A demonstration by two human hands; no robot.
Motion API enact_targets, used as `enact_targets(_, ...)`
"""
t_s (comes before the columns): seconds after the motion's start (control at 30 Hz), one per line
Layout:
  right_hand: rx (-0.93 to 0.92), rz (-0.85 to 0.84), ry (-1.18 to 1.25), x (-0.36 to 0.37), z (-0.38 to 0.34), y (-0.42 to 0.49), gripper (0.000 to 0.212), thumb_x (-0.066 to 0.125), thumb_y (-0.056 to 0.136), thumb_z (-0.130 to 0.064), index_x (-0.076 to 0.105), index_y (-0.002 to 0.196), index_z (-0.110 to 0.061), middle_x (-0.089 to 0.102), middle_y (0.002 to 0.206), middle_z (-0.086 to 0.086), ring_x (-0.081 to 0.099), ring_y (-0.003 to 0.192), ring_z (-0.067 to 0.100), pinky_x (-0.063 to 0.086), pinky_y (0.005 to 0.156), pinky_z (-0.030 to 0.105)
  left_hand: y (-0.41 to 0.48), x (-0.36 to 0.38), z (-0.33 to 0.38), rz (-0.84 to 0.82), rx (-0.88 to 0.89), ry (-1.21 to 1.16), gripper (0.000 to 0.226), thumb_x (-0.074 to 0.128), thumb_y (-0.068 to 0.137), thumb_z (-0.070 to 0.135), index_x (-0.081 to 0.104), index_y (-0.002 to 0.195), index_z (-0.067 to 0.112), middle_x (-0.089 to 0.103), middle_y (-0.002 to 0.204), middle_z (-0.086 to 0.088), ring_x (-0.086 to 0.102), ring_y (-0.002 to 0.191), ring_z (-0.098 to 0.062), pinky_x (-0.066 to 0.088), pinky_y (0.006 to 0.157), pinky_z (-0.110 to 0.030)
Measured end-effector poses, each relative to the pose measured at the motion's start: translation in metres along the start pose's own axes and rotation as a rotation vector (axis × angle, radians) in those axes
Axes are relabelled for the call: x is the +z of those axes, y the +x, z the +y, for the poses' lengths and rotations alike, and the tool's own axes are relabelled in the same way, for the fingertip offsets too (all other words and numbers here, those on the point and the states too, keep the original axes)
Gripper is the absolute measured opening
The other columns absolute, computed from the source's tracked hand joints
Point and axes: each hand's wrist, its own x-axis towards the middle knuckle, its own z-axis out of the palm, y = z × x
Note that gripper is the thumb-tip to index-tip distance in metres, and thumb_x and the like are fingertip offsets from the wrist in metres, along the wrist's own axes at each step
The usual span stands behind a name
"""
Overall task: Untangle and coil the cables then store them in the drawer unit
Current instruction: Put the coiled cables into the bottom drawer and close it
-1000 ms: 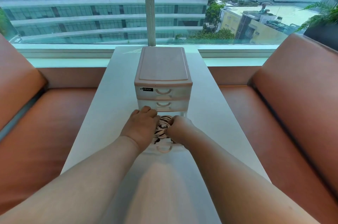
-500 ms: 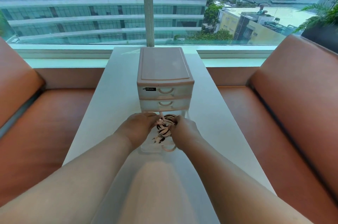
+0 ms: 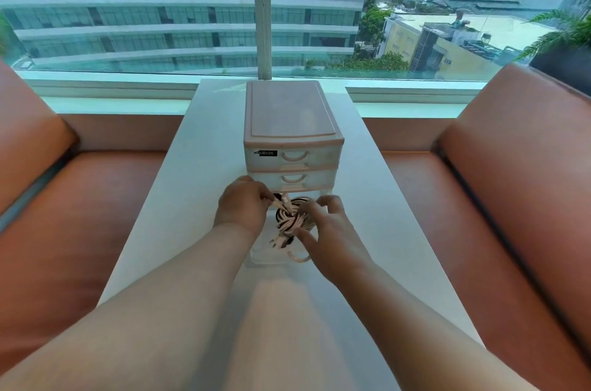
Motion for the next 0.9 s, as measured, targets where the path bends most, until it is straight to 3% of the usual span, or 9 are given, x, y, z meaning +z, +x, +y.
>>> enact_targets(0.13, -0.075, -0.050, -0.152, 0.000, 0.005, -0.006, 0.042, 0.050, 0.096, -0.040, 0.046, 0.138, -0.033, 0.036, 0.142, -0.012, 0.047, 0.122, 0.017, 0.041, 0.102, 0.032, -0.006, 0.004, 0.004, 0.007, -0.033, 0.016, 0.013, 0.064, 0.086, 0.014, 0.074, 0.094, 0.012, 0.063, 0.102, -0.008, 0.058, 0.099, -0.029, 0.041, 0.078, -0.027)
enact_targets(0.27, -0.183, 0.004, -0.330, 0.009, 0.010, -0.003, 0.044, 0.036, 0.103, -0.032, 0.038, 0.146, -0.023, 0.033, 0.150, -0.007, 0.030, 0.132, 0.022, 0.034, 0.109, 0.032, -0.011, 0.003, 0.003, 0.016, -0.027, 0.014, 0.015, 0.061, 0.087, 0.015, 0.074, 0.094, 0.013, 0.064, 0.099, -0.007, 0.059, 0.093, -0.028, 0.039, 0.074, -0.025)
enact_targets(0.4, -0.277, -0.056, -0.359, 0.011, 0.010, -0.002, 0.045, 0.035, 0.104, -0.022, 0.034, 0.148, -0.015, 0.032, 0.155, 0.000, 0.026, 0.141, 0.021, 0.026, 0.116, 0.033, -0.012, 0.000, 0.004, 0.012, -0.027, -0.010, 0.015, 0.060, 0.087, 0.015, 0.074, 0.092, 0.014, 0.065, 0.100, -0.005, 0.060, 0.093, -0.026, 0.040, 0.076, -0.025)
enact_targets(0.5, -0.234, -0.119, -0.370, 0.011, 0.010, 0.001, 0.050, 0.029, 0.104, -0.036, 0.028, 0.151, -0.019, 0.023, 0.159, -0.003, 0.017, 0.146, 0.015, 0.019, 0.118, 0.032, -0.012, -0.001, 0.002, 0.004, -0.007, -0.008, 0.015, 0.060, 0.087, 0.017, 0.073, 0.093, 0.015, 0.065, 0.100, -0.004, 0.060, 0.093, -0.026, 0.040, 0.077, -0.026)
enact_targets(0.67, -0.189, -0.192, -0.398, 0.013, 0.005, 0.006, 0.056, 0.025, 0.103, -0.044, 0.019, 0.153, -0.022, 0.015, 0.161, -0.005, 0.012, 0.148, 0.015, 0.016, 0.119, 0.033, -0.006, -0.014, 0.005, 0.277, 0.181, -0.092, 0.010, 0.063, 0.084, 0.013, 0.069, 0.092, 0.010, 0.057, 0.084, -0.008, 0.057, 0.084, -0.032, 0.044, 0.071, -0.032)
enact_targets(0.8, -0.183, -0.204, -0.425, 0.013, 0.004, 0.007, 0.062, 0.025, 0.100, -0.052, 0.013, 0.154, -0.023, 0.011, 0.162, -0.006, 0.010, 0.148, 0.015, 0.018, 0.118, 0.035, 0.009, -0.042, 0.019, 0.479, 0.357, 0.029, 0.023, 0.055, 0.084, 0.018, 0.065, 0.104, 0.014, 0.056, 0.101, -0.013, 0.052, 0.097, -0.032, 0.040, 0.083, -0.037)
enact_targets(0.9, -0.188, -0.296, -0.444, 0.004, 0.002, 0.007, 0.083, 0.037, 0.089, -0.069, 0.006, 0.154, -0.027, 0.001, 0.161, -0.013, 0.005, 0.148, 0.010, 0.019, 0.117, 0.034, 0.025, -0.064, 0.038, 0.407, 0.407, 0.040, 0.034, 0.053, 0.087, 0.027, 0.061, 0.117, 0.015, 0.056, 0.119, -0.010, 0.050, 0.112, -0.030, 0.041, 0.096, -0.040)
